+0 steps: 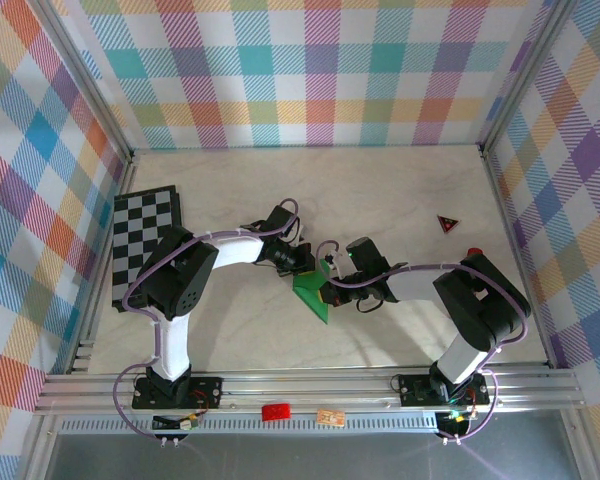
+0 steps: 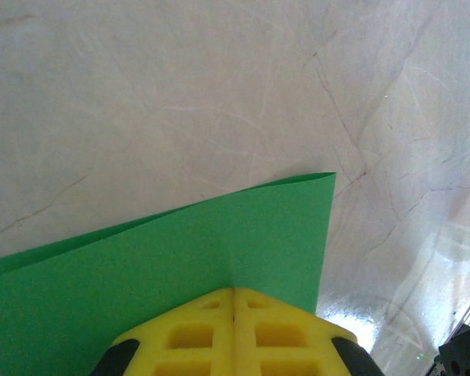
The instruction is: Fold a paper plane with a square sheet of paper (pick it up from the middle)
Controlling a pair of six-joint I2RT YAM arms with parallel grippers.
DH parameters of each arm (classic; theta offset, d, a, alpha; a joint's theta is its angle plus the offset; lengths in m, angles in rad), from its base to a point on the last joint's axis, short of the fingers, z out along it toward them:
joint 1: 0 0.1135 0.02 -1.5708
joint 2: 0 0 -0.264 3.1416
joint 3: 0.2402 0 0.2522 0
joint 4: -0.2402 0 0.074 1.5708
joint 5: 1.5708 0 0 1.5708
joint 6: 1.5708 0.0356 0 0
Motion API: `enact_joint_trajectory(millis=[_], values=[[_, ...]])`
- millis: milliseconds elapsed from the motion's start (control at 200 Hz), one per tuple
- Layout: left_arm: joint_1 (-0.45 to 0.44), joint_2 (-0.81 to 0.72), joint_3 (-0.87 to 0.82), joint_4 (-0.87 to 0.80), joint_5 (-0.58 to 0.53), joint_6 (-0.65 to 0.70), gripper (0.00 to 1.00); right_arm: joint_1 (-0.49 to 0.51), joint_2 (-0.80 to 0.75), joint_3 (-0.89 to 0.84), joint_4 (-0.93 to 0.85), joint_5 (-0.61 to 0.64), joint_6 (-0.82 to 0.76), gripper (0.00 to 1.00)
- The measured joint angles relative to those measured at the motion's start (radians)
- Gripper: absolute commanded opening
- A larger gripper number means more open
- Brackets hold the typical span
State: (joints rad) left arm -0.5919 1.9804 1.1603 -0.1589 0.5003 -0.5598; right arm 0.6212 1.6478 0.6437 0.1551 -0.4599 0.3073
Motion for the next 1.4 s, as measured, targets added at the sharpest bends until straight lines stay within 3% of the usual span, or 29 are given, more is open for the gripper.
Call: enact_joint_trajectory(millis=[1400], values=[[-0.002, 0.000, 0.002, 0.000, -0.003, 0.000, 0.00, 0.000, 0.014, 0.002, -0.017, 0.011, 0.000, 0.05]])
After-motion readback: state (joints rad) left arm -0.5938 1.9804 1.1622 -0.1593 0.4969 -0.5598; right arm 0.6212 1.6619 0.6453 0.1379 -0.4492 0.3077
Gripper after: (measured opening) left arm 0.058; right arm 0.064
